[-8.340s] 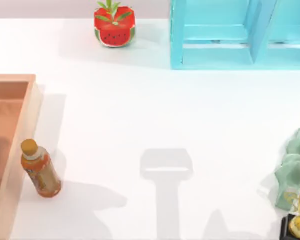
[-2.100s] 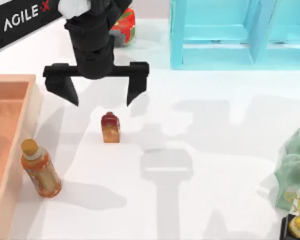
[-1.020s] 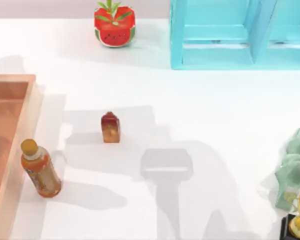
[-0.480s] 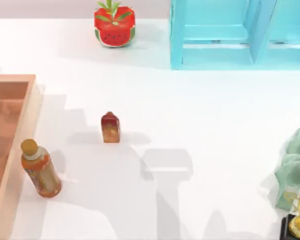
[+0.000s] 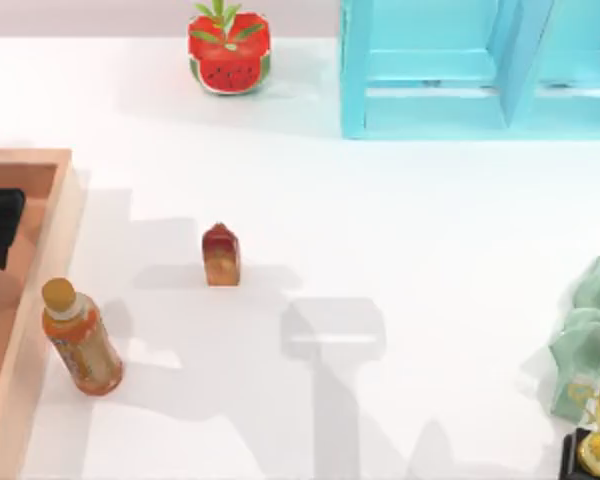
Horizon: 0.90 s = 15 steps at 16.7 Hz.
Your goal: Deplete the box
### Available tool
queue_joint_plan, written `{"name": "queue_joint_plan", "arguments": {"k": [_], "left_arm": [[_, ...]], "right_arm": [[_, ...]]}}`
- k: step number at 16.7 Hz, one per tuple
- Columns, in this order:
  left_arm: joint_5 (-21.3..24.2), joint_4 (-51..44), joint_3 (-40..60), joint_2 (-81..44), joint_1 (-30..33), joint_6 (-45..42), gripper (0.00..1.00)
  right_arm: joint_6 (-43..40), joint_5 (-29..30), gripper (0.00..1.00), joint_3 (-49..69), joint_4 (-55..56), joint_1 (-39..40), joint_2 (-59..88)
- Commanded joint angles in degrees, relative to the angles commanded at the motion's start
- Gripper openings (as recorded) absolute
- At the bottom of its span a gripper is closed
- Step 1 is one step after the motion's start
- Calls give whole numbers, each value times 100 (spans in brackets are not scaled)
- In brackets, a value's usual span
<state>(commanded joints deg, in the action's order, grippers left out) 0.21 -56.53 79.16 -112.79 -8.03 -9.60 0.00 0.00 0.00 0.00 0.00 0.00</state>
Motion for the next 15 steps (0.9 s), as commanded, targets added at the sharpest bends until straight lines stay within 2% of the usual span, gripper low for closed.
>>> {"name": "queue_joint_plan", "arguments": {"k": [13,15], "left_arm": [[0,0,0,0,0,0,2],[0,0,0,0,0,0,0]], "right_arm": [[0,0,100,0,0,0,0],[0,0,100,0,0,0,0]]}}
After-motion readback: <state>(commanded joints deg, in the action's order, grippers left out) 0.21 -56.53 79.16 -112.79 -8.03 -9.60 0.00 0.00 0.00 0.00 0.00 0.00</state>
